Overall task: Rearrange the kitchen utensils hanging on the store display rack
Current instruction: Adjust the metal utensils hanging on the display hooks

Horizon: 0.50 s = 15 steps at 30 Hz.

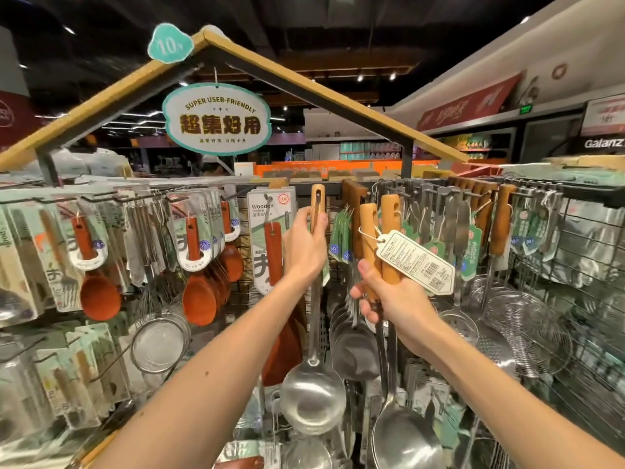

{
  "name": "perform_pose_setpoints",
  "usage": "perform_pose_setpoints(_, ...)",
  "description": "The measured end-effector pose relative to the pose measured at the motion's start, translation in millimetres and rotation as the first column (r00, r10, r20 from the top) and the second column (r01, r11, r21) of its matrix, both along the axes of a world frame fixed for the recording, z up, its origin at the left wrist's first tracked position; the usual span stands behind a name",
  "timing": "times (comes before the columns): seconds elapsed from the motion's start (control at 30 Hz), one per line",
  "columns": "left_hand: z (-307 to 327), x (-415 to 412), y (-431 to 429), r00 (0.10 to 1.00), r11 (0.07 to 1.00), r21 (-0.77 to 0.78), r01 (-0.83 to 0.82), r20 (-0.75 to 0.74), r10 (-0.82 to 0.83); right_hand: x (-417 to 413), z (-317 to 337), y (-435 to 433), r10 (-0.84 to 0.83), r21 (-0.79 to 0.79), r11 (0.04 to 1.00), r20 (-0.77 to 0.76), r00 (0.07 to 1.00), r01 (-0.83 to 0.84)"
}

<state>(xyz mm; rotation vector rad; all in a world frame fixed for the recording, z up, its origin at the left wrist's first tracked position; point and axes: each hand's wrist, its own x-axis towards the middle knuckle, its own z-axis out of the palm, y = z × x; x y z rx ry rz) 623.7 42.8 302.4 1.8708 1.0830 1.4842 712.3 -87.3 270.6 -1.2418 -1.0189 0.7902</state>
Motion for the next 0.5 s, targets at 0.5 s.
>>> perform_pose_setpoints(0.5, -1, -14, -19, 0.98, 0.991, -0.124, 0.045, -0.185, -0.068, -2, -16, -7, -0.003, -0.061, 0.998, -0.003, 1.0, 0.002)
